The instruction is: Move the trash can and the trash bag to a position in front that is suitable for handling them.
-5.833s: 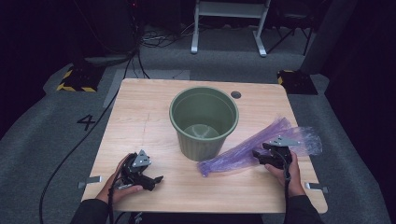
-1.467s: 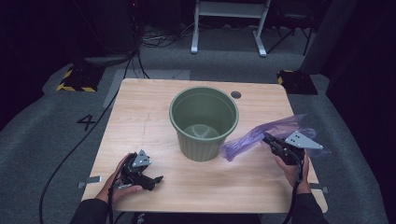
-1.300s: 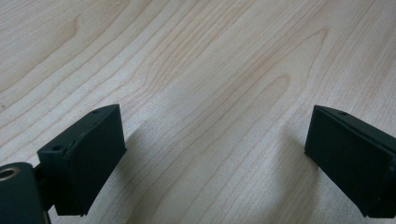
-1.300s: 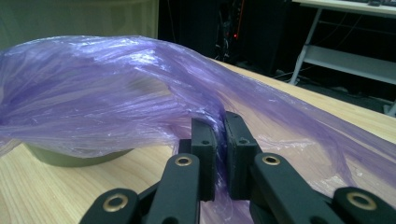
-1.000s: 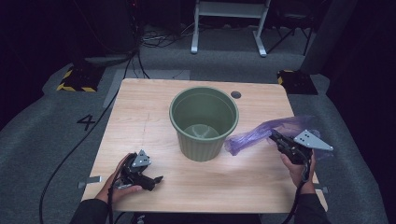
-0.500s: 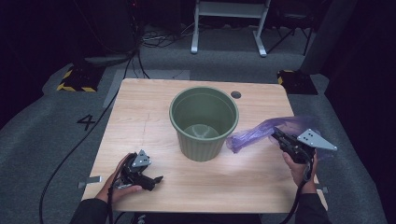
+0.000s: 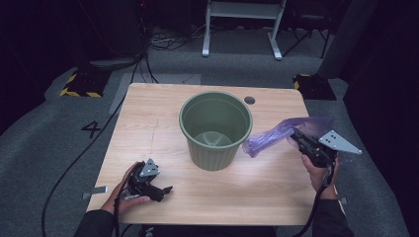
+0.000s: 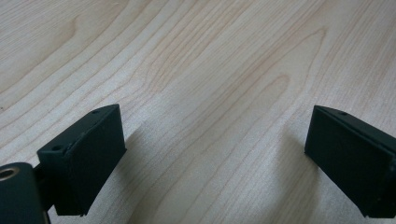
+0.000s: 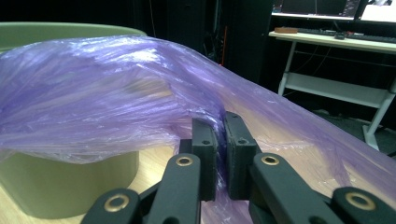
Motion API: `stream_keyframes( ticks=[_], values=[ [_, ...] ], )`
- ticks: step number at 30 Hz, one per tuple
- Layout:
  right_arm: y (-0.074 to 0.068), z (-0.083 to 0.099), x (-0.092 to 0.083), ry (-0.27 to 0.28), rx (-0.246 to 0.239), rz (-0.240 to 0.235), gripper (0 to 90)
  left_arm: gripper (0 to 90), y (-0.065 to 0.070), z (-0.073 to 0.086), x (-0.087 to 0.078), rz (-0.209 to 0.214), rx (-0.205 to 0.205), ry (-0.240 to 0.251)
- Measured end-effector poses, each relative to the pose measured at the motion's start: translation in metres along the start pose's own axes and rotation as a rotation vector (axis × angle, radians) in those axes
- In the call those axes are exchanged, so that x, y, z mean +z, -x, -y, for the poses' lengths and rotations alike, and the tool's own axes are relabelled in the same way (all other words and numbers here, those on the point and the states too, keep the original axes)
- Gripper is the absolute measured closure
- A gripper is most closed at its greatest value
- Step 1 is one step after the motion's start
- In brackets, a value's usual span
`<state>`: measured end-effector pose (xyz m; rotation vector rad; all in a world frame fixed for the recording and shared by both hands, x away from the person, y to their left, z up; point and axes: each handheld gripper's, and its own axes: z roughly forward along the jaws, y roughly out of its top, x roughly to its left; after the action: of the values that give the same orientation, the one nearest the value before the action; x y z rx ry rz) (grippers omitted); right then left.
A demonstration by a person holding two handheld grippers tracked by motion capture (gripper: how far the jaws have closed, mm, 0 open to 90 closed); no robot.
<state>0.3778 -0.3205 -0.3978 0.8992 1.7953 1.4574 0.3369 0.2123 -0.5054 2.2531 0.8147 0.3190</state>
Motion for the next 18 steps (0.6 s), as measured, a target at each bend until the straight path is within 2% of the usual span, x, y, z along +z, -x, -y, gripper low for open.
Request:
stream_keyframes(
  ticks=[10,18],
  values=[
    [0.008,-0.012,-0.014,0.037,0.004,0.031,85.8,4.5,0.000,0.000,0.000,-0.001,0.003,0.001],
    [0.008,-0.023,-0.018,0.063,0.006,0.036,86.0,4.5,0.000,0.000,0.000,-0.002,0.004,0.000]
  ],
)
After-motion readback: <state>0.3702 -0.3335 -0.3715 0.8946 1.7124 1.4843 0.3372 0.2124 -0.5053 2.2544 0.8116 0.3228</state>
